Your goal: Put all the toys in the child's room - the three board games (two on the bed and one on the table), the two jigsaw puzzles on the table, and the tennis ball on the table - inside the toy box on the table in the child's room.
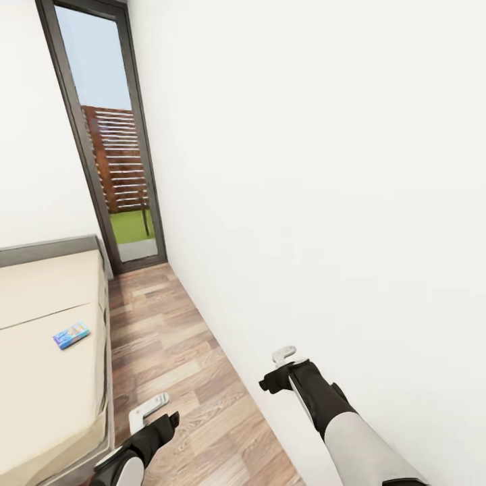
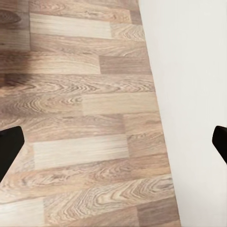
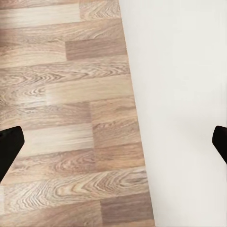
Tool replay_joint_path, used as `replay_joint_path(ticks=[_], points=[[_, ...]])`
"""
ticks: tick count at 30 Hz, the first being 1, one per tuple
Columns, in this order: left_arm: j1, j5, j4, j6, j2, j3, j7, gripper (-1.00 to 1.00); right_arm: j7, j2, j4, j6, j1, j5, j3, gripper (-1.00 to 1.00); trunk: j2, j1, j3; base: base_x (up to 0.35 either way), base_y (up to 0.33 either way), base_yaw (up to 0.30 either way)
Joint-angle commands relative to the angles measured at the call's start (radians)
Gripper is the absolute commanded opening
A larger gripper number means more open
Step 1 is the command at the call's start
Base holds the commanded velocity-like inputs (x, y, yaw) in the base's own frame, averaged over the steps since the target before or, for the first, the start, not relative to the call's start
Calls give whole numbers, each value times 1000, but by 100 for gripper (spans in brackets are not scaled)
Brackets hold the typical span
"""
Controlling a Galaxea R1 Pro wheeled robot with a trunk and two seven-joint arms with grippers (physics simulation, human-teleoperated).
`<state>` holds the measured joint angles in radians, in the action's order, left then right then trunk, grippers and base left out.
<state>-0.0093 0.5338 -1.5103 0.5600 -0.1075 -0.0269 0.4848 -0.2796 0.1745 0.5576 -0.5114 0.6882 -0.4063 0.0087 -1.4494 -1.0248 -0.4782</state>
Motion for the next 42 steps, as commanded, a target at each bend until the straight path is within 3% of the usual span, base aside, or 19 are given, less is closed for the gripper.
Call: replay_joint_path(ticks=[1, 29, 42], points=[[0, 11, -1, 1, 0, -1, 10, 100, -7, 0, 2, -5, 0, -11, 0, 100, -1, 0, -1, 102, -3, 141], [2, 11, -5, 1, -1, -2, 10, 100, -6, 0, 2, -23, 5, -11, 2, 100, -1, 0, -1, 14, 2, 282], [3, 11, -5, -36, 0, -2, 11, 100, -6, 0, 2, -27, 4, -11, 2, 100, -1, 0, -1, 249, 72, 297]])
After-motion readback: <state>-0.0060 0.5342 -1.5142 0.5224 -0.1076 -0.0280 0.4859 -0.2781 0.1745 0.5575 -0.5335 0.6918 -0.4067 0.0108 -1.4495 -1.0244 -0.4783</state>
